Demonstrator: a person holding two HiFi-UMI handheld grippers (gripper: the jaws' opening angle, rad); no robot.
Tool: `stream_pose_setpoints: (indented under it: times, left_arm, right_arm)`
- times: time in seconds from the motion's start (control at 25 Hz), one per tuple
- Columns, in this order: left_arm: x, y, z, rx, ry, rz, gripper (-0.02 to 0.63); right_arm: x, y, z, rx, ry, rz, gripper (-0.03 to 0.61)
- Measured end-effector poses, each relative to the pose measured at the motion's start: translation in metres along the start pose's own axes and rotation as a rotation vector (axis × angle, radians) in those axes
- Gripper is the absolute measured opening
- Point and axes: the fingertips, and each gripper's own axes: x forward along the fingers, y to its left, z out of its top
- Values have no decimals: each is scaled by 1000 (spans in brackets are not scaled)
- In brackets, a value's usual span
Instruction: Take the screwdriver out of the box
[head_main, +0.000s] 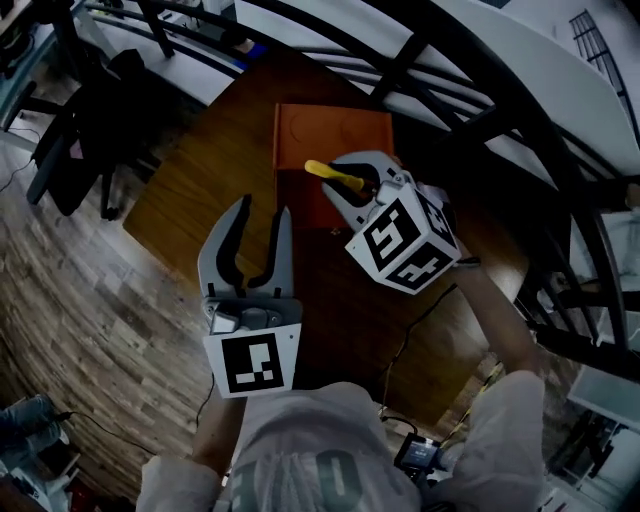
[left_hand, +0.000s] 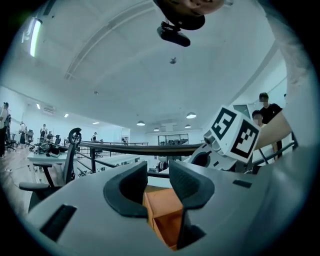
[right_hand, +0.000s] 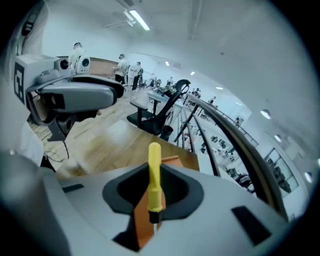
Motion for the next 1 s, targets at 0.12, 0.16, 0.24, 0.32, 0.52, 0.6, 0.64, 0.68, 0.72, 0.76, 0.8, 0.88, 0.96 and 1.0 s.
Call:
stream_pose_setpoints:
  times: [0.12, 0.16, 0.24, 0.32, 0.52, 0.6, 0.64, 0.68, 0.72, 0.76, 0.8, 0.88, 0.96, 1.0]
  left_arm:
    - [-4, -2, 28, 7, -68, 2, 130]
    - [-7, -3, 37, 7, -86, 2, 130]
    - [-13, -5, 54, 4, -119, 3, 130]
    - [-19, -8, 70, 1, -150, 0, 130]
    - [-37, -19, 103, -1, -226, -27, 135]
    - [-42, -28, 110, 4, -243, -43, 137]
    - [-45, -31, 113, 7, -248, -49, 137]
    - [-48, -33, 116, 9, -253, -54, 137]
    - [-52, -34, 119, 8, -262, -58, 138]
    - [-57, -35, 123, 6, -274, -63, 137]
    - [-61, -38, 127, 8, -289, -68, 137]
    - [-67, -44, 133, 21, -308, -82, 137]
    - [-72, -51, 133, 28, -298, -99, 138]
    - [-74, -53, 131, 25, -292, -103, 137]
  right_arm:
    - [-35, -14, 27, 74, -114, -128, 77]
    - [-48, -15, 36, 100, -155, -161, 77]
    - [-72, -14, 51, 147, -237, -217, 77]
    - [-95, -12, 64, 177, -307, -274, 77]
    - [-154, -3, 89, 209, -434, -420, 78]
    - [-175, 1, 93, 243, -498, -473, 78]
    - [-184, 4, 96, 265, -532, -495, 78]
    - [-192, 7, 98, 290, -567, -517, 78]
    - [-201, 10, 100, 316, -601, -540, 78]
    - [-211, 14, 101, 345, -633, -568, 78]
    - [-221, 17, 99, 383, -665, -597, 78]
    - [-240, 23, 91, 479, -718, -643, 78]
    - [-253, 32, 79, 552, -742, -673, 78]
    - [-257, 36, 73, 571, -748, -684, 78]
